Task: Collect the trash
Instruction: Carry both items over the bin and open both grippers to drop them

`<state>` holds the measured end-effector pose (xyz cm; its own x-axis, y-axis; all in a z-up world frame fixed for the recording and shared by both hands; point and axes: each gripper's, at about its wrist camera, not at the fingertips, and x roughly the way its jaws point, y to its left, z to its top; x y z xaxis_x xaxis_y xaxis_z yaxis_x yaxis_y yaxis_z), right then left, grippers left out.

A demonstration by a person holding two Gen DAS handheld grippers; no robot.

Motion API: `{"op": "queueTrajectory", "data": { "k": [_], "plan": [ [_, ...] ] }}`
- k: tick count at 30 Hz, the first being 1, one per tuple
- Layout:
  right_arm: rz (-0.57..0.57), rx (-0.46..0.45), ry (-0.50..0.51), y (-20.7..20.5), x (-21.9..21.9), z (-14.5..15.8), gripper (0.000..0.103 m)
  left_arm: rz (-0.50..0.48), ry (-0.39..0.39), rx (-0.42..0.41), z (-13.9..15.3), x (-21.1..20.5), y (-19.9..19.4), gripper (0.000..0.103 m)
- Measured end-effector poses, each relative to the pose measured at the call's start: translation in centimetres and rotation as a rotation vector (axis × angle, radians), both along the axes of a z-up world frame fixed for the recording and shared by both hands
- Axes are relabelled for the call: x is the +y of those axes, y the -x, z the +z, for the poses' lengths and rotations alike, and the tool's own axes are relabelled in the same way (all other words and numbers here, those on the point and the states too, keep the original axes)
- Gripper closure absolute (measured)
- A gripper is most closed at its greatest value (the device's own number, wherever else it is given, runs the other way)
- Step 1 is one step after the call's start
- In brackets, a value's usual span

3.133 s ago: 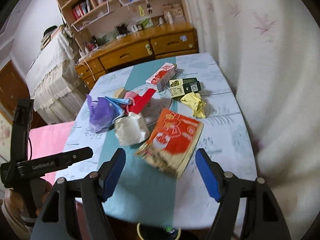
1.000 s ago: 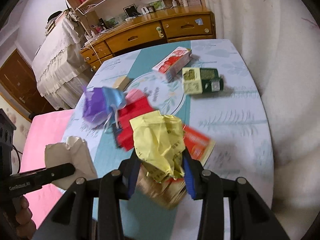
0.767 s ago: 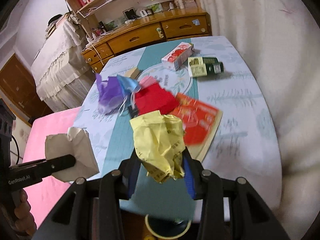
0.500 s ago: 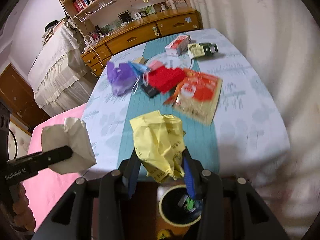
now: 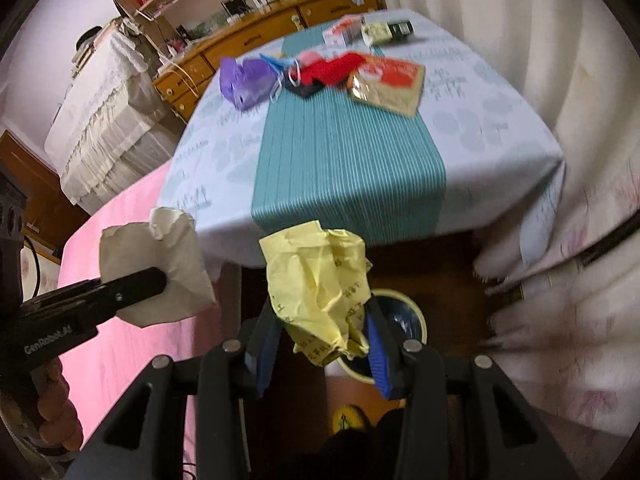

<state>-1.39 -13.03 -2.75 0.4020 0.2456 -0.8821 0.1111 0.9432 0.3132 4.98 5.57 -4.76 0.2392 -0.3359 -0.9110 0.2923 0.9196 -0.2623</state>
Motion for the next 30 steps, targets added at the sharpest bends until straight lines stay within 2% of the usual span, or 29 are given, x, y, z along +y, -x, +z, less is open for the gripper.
{"op": "queueTrajectory", "data": {
  "k": [3, 6, 12, 16, 20, 25, 30],
  "plan": [
    [-0.003, 0.042, -0.017, 0.9, -0.5, -2.6, 0.064, -0.012, -0.022, 0.020, -2.6, -1.1, 1.0, 0.088],
    [-0.005, 0.090, -0.024, 1.1, -1.0, -6.6, 0.064, -0.029, -0.029, 0.039, -7.0, -2.5, 1.6, 0.088],
    [-0.041, 0.197, -0.029, 0.8, -2.5, -18.0, 0.064, -0.005, -0.048, 0.090, -17.7, -5.0, 1.5, 0.088],
    [-0.063, 0.238, -0.043, 0.8, -3.3, -24.9, 0.064, 0.031, -0.077, 0.136, -25.4, -6.0, 0.9, 0.087],
    [-0.073, 0.261, -0.061, 0.6, -4.1, -31.6, 0.063, 0.035, -0.103, 0.150, -31.6, -6.5, 0.5, 0.087],
    [-0.059, 0.270, -0.060, -0.1, -3.9, -38.2, 0.063, 0.048, -0.130, 0.159, -37.6, -6.3, 0.1, 0.085],
    [-0.053, 0.269, -0.053, -0.4, -3.1, -42.2, 0.061, 0.059, -0.151, 0.168, -41.2, -5.9, 0.1, 0.078]
  ]
}}
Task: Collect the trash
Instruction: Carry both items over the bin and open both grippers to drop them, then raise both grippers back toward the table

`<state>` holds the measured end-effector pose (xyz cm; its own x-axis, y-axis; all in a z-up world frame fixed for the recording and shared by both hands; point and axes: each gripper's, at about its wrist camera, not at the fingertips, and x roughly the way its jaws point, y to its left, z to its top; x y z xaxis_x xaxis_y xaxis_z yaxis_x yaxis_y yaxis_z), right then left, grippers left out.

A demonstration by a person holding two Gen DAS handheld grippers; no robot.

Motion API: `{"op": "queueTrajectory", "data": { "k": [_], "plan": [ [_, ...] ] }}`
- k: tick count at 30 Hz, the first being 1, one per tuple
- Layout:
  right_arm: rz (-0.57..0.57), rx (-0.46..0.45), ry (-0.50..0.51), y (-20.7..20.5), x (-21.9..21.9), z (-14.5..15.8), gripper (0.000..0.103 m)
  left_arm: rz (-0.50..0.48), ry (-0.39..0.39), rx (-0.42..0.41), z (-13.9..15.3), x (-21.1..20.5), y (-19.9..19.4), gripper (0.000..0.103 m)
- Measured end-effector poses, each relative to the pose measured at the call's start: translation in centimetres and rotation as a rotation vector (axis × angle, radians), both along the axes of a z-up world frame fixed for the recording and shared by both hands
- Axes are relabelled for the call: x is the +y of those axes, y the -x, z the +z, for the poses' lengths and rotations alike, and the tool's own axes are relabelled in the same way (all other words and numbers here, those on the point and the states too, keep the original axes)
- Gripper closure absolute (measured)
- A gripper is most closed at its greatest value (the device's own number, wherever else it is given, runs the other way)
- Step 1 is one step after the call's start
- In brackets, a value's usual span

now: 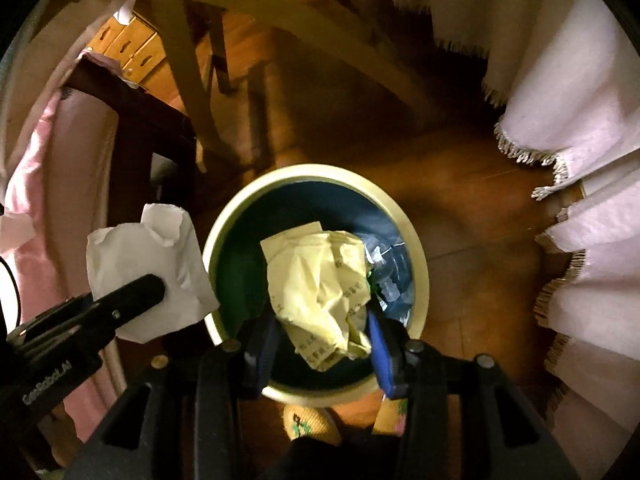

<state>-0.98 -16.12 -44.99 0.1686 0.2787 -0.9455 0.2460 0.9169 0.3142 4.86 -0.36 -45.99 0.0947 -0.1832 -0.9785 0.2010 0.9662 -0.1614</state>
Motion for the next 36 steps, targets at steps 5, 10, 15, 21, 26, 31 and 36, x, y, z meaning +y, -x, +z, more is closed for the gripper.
{"op": "queueTrajectory", "data": {
  "k": [5, 10, 15, 21, 26, 31, 36],
  "plan": [
    [-0.002, -0.005, -0.025, -0.4, 0.5, -2.3, 0.055, 0.011, -0.010, -0.015, -1.3, 0.9, -0.4, 0.016],
    [0.017, -0.061, 0.024, -0.8, 1.0, -2.4, 0.020, 0.014, -0.044, -0.081, -1.0, 1.5, -0.6, 0.010],
    [0.029, -0.082, 0.041, -0.9, 1.2, -2.2, 0.020, 0.046, -0.052, -0.144, 0.2, 2.3, -1.2, 0.010],
    [0.008, -0.098, 0.044, -0.7, 0.6, -0.8, 0.020, 0.074, -0.049, -0.178, 2.4, 2.6, -1.5, 0.009],
    [-0.015, -0.108, 0.052, -0.5, 0.3, 1.5, 0.020, 0.100, -0.054, -0.185, 4.9, 2.9, -1.2, 0.004],
    [-0.043, -0.105, 0.048, -0.2, 0.0, 5.2, 0.020, 0.131, -0.041, -0.187, 8.8, 3.4, -0.9, 0.001],
    [-0.067, -0.112, 0.047, 0.4, -0.2, 10.6, 0.020, 0.149, -0.022, -0.168, 13.8, 3.8, -0.2, 0.001]
  ]
}}
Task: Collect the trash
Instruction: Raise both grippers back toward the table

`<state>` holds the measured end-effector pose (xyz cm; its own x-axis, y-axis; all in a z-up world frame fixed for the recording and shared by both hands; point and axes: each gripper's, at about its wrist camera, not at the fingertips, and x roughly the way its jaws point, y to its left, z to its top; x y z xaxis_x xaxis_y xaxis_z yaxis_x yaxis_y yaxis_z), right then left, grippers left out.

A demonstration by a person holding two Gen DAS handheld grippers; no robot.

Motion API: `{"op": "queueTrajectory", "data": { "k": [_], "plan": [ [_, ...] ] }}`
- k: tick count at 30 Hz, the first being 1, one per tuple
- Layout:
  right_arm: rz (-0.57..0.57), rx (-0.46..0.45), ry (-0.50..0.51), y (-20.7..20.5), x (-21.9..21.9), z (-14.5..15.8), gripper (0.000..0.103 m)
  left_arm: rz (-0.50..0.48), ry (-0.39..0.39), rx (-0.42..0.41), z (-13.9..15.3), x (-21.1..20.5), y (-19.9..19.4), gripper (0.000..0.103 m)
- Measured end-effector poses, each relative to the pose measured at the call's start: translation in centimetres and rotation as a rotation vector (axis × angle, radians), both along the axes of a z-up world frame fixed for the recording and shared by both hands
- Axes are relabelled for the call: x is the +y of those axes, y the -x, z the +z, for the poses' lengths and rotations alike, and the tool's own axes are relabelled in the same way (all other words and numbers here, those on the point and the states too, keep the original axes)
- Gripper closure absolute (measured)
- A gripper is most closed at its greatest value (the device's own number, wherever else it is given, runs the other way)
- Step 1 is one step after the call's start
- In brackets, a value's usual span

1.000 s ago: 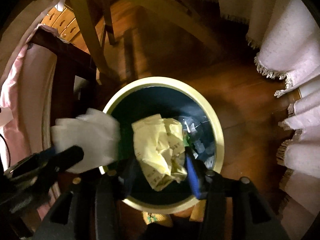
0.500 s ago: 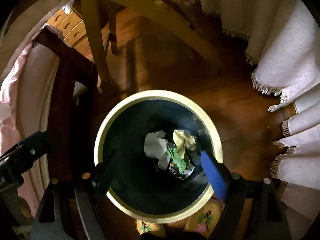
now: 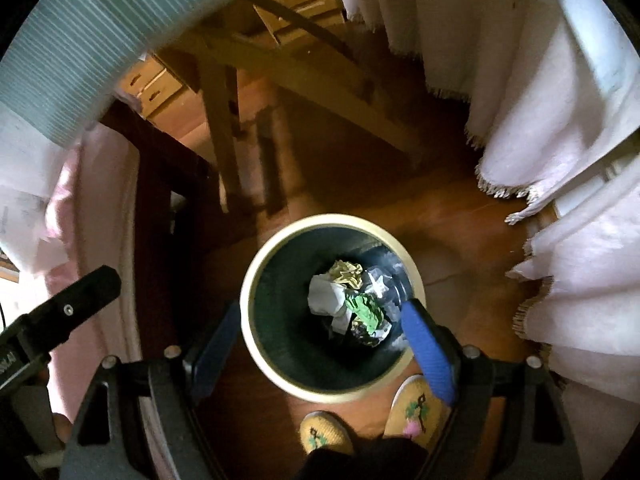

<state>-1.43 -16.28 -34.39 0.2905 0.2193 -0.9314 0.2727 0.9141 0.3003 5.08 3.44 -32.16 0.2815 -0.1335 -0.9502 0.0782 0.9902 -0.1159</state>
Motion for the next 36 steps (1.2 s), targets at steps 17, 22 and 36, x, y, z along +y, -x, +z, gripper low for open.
{"op": "queueTrajectory", "data": {
  "k": [17, 22, 36],
  "plan": [
    [0.009, -0.171, 0.000, 2.4, 1.5, 26.5, 0.020, -0.077, 0.109, -0.146, 25.4, 2.7, 3.2, 0.001],
    [0.044, -0.278, 0.060, 3.2, 2.8, 32.8, 0.020, -0.133, 0.090, -0.237, 30.8, 2.7, 3.8, 0.001],
    [0.082, -0.452, 0.265, 2.2, 4.0, 42.4, 0.020, -0.178, 0.054, -0.466, 40.5, 2.3, 3.0, 0.001]
  ]
}}
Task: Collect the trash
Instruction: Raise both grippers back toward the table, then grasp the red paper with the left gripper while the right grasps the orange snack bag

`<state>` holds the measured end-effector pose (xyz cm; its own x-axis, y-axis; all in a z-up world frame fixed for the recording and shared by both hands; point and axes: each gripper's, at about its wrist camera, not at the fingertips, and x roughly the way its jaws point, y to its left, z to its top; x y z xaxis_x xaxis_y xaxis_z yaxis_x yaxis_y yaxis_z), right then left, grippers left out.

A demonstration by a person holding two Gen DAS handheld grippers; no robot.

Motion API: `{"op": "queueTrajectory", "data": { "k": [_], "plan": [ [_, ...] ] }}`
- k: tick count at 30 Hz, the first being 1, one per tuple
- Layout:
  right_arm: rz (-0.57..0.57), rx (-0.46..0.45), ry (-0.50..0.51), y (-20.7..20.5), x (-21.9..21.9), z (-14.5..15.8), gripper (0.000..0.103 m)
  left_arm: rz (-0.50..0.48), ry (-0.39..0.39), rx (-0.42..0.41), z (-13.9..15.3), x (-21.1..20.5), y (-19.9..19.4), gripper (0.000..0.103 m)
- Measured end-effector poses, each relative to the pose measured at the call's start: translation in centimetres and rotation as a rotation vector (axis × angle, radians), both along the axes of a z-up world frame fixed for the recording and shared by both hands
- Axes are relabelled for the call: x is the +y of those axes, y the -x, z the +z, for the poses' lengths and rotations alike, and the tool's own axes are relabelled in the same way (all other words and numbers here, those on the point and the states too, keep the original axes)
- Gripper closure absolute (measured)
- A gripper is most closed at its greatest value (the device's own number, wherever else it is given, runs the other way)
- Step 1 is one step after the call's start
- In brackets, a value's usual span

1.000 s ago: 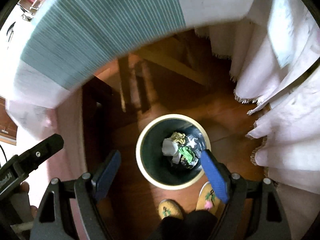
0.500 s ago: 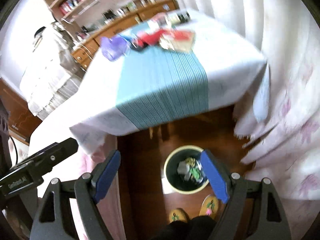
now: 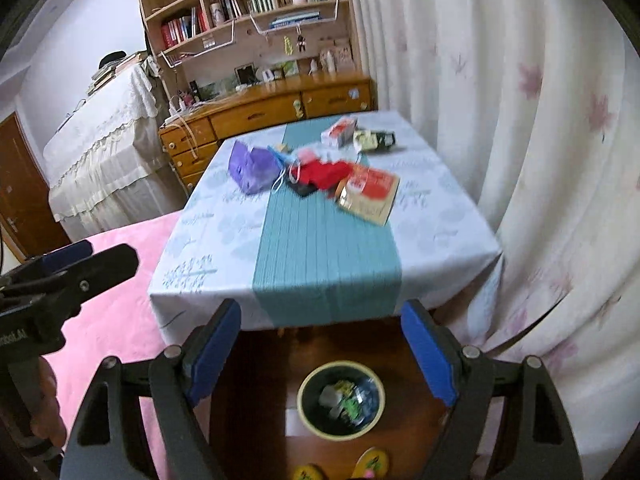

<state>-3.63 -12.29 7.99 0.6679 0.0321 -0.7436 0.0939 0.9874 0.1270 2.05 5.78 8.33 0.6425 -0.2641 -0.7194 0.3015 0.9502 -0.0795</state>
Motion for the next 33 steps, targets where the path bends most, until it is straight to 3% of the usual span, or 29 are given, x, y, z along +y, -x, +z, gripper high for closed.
{"op": "queueTrajectory", "data": {
  "k": [7, 13, 22, 28, 33],
  "plan": [
    [-0.015, -0.044, 0.090, -2.9, -0.2, 1.2, 0.020, 0.049, 0.000, -0.004, 0.6, 0.4, -3.1, 0.001],
    [-0.004, -0.052, 0.132, -7.3, -1.0, -0.5, 0.020, 0.071, 0.007, 0.080, -2.4, -0.2, -7.6, 0.001],
    [0.075, 0.019, 0.142, -17.2, -3.0, -7.4, 0.020, 0.149, -0.007, 0.190, -8.5, -3.5, -16.0, 0.001],
    [0.158, 0.094, 0.211, -23.5, -4.0, -14.1, 0.020, 0.259, 0.021, 0.247, -12.9, -4.9, -21.7, 0.001],
    [0.241, 0.091, 0.297, -26.4, -4.0, -17.5, 0.020, 0.326, 0.052, 0.291, -15.8, -5.5, -24.6, 0.001]
  ]
}}
